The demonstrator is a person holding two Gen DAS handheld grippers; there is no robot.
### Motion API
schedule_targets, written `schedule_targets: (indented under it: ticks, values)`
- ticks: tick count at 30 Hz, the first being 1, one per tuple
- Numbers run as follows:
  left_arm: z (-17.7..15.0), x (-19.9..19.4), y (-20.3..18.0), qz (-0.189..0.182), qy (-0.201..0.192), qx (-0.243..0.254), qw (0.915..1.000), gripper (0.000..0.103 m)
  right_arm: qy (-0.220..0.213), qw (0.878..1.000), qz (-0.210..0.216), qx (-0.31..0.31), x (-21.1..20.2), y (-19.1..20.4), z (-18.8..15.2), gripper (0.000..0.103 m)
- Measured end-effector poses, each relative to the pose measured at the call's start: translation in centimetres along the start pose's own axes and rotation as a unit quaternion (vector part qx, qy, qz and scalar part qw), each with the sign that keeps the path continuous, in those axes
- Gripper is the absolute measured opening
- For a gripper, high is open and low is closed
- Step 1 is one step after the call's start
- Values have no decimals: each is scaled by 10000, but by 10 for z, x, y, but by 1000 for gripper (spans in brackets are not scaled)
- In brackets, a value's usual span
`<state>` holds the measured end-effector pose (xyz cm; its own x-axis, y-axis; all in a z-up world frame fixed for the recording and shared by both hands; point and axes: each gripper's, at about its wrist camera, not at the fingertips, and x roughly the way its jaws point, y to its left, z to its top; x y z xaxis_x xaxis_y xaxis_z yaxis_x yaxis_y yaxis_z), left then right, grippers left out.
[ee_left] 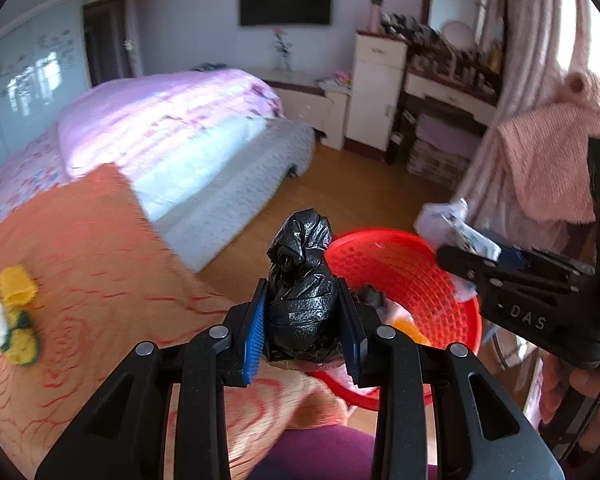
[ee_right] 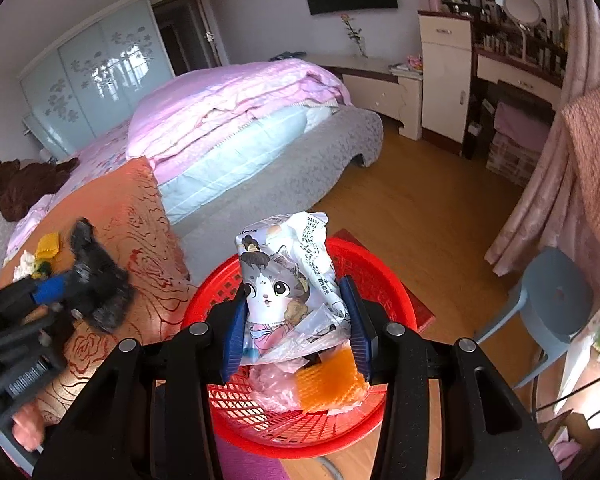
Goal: Collect trash
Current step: 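Carry the black bag and cat-printed bag over the red wastebasket, then open both tools to drop both bags into the basket, then move both tools back over the remaining trash on the bed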
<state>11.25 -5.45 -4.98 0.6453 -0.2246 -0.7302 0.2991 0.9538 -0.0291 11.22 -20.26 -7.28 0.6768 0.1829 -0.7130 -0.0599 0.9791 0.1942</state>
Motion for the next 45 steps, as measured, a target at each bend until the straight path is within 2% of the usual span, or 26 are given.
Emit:
schedule_targets:
  ticks: [5, 12, 15, 16, 17, 20, 22, 27, 45]
  values:
    - [2, 25, -11, -149, 291, 126, 9994, 31, 195, 9995, 14, 243, 10, -10, -1, 43]
    - [1, 36, -17, -339, 448, 240, 9981, 32, 339, 9988, -20, 356, 19, -14, -4, 45]
    - [-1, 37, -17, -342, 462, 226, 9981, 36, 361, 9986, -47, 393, 22, -16, -3, 45]
    - [-1, 37, -17, -335, 459, 220, 9981, 41, 375, 9985, -41, 403, 22, -16, -4, 45]
    - [0, 35, -17, -334, 436, 205, 9983, 48, 379, 9984, -23, 414, 22, -16, -4, 47]
    - [1, 33, -17, -306, 364, 181, 9987, 58, 391, 9983, -7, 441, 23, -17, -4, 49]
    - [2, 31, -18, -266, 318, 171, 9990, 61, 367, 9983, -39, 448, 22, -17, -3, 52]
    - [2, 26, -8, -205, 260, 17, 9994, 61, 312, 9981, -51, 525, 20, -19, -5, 63]
    - [0, -22, 25, 429, -350, -366, 9978, 69, -40, 9999, -134, 99, 5, 1, -2, 66]
